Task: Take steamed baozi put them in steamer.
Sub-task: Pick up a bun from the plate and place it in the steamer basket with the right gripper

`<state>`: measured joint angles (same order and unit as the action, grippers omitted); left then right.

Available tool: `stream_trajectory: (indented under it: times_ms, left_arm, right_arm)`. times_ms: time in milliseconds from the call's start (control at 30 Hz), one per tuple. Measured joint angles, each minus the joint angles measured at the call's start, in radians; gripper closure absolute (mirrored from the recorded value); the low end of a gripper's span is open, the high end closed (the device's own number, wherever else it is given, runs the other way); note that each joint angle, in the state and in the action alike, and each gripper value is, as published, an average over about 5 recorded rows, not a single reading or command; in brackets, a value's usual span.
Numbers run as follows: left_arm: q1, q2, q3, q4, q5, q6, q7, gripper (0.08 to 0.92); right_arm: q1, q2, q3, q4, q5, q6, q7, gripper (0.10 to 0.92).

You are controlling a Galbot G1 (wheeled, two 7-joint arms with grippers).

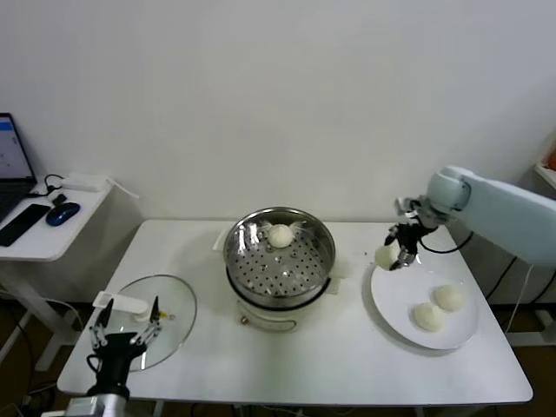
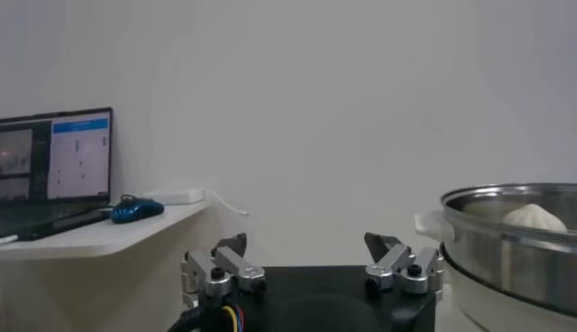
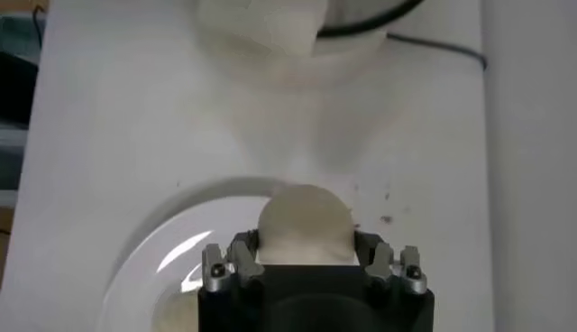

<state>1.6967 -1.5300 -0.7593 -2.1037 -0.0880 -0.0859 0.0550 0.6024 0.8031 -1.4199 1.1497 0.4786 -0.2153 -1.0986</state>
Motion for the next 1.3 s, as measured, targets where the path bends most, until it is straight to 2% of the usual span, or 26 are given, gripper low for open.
stream_trajectory:
  times_ms: [300, 567, 967, 1300]
  left_arm:
    - [0.009, 0.014, 0.021, -0.002, 0.014, -0.014, -0.002, 0.177]
    - [0.019, 0.012, 0.044, -0.011, 0.024, -0.015, -0.001, 0.177]
    - [0.035, 0.005, 0.047, -0.015, 0.027, -0.02, -0.002, 0.177]
    - [0.03, 0.009, 0.044, -0.008, 0.027, -0.02, 0.001, 0.177]
  right_arm:
    - [0.2, 0.115, -0.143, 0.064, 0.208, -0.037, 0.023, 0.338]
    - [0.229, 0.272, -0.163, 0.053, 0.306, -0.071, 0.051, 0.338]
    - [0.132, 0.514, -0.127, -0.087, 0.336, -0.089, 0.059, 0.338]
    - [0.025, 0.633, -0.095, -0.203, 0.308, -0.091, 0.058, 0.338]
